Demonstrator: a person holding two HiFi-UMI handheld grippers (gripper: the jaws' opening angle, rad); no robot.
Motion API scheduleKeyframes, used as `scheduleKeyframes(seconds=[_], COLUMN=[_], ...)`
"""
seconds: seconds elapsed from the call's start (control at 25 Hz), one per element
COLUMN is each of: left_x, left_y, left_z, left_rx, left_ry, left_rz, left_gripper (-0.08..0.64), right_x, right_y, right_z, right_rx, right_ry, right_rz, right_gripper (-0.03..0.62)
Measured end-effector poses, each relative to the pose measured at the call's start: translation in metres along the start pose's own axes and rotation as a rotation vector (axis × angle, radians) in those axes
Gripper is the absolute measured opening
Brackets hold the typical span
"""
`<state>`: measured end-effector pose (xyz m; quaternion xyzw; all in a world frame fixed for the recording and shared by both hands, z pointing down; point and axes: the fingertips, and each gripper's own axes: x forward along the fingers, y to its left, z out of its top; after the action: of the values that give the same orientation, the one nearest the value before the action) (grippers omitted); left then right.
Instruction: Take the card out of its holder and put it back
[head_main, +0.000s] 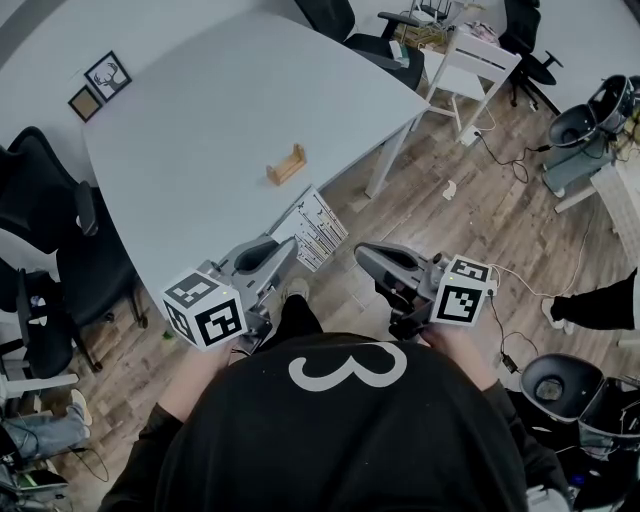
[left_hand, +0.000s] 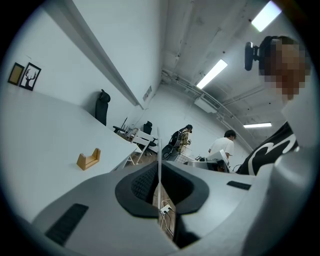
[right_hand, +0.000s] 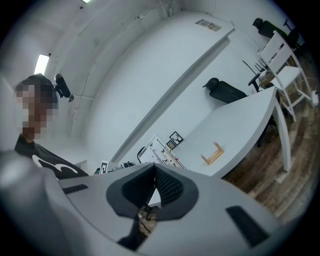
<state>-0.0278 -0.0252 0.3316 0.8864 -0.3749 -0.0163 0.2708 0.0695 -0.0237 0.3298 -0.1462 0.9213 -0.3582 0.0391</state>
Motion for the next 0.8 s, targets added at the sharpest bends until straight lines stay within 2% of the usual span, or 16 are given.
scheduleKeyframes(seconds=[0.48,0.8], left_x=[-0.002,-0.001], left_y=[0.004,0.031], left_z=[-0.002,0.011], left_rx=[-0.013,0.01], left_ry=[-0.004,0.013], left_rz=[0.016,0.038], left_gripper=[0.025,0.025], right_x=[0.0,0.02], right_y=[-0.002,-0.015], right_z=[-0.004,-0.001], right_rx=[0.001,0.03], right_ry=[0.003,0.005], right_rz=[0.013,0.008], right_gripper=[0.011,0.011])
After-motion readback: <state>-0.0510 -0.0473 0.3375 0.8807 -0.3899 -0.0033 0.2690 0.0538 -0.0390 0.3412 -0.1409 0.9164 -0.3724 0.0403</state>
